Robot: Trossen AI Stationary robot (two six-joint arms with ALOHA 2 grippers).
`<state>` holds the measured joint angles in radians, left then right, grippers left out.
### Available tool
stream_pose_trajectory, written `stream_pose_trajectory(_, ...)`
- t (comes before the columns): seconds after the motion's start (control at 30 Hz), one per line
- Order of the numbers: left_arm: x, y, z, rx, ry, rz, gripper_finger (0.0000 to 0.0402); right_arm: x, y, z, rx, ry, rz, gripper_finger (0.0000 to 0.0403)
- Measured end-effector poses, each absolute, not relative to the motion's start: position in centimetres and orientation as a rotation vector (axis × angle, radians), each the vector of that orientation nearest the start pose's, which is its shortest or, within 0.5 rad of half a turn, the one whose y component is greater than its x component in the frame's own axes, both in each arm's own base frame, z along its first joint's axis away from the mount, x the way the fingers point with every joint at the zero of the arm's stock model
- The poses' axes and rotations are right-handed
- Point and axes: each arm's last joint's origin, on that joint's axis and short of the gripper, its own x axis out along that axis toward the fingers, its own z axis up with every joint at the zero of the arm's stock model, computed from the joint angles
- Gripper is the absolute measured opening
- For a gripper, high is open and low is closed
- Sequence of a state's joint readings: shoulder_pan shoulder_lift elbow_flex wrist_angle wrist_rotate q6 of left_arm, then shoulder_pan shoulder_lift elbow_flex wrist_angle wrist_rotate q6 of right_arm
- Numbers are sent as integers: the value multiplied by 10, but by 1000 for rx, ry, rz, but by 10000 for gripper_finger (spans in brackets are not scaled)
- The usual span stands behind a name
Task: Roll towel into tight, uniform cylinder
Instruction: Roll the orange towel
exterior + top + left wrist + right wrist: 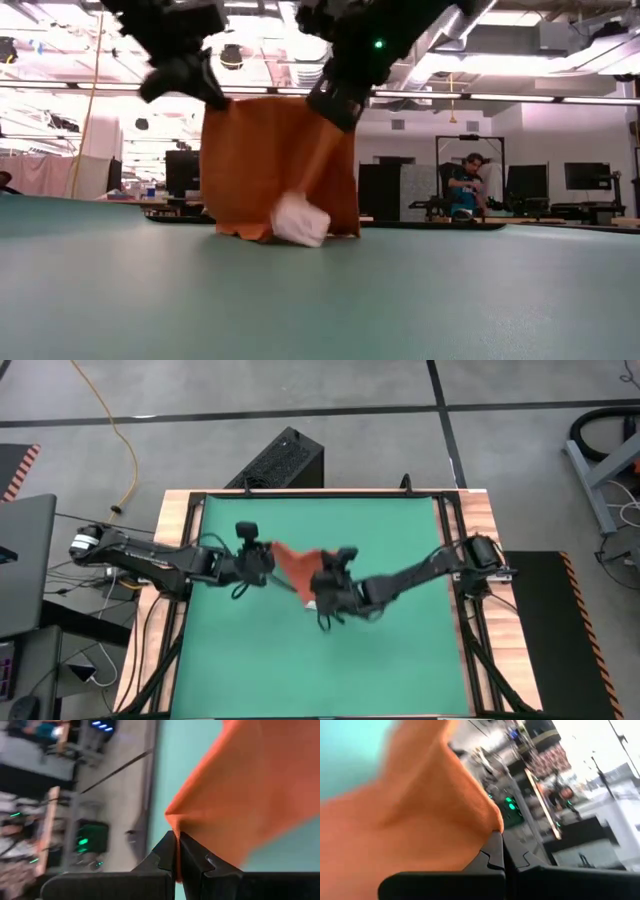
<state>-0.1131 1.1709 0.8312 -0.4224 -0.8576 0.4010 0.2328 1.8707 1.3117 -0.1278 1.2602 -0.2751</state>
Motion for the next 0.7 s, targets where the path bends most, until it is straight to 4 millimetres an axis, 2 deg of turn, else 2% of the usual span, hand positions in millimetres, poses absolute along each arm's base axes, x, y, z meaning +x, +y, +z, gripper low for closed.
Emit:
stream_pose_trajectory(0.2, 242, 49, 284, 897, 817, 698, 0, 386, -8, 260, -719, 729, -1073, 1)
stream_pose_trajectory(0.3, 243, 79, 303, 957, 720, 795, 0, 382, -48, 272, -690, 739, -1164, 1)
stream_pose_trajectory(0.4, 239, 100, 316, 986, 620, 841, 0, 379, -77, 279, -647, 722, -1202, 1)
stream_pose_trajectory(0.47, 237, 107, 316, 999, 616, 827, 0, 378, -86, 282, -630, 707, -1216, 1)
stream_pose_trajectory(0.57, 235, 109, 308, 939, 661, 783, 0, 378, -86, 276, -623, 693, -1188, 0)
stream_pose_trajectory(0.7, 233, 97, 274, 799, 752, 655, 0, 376, -62, 252, -574, 665, -1119, 0)
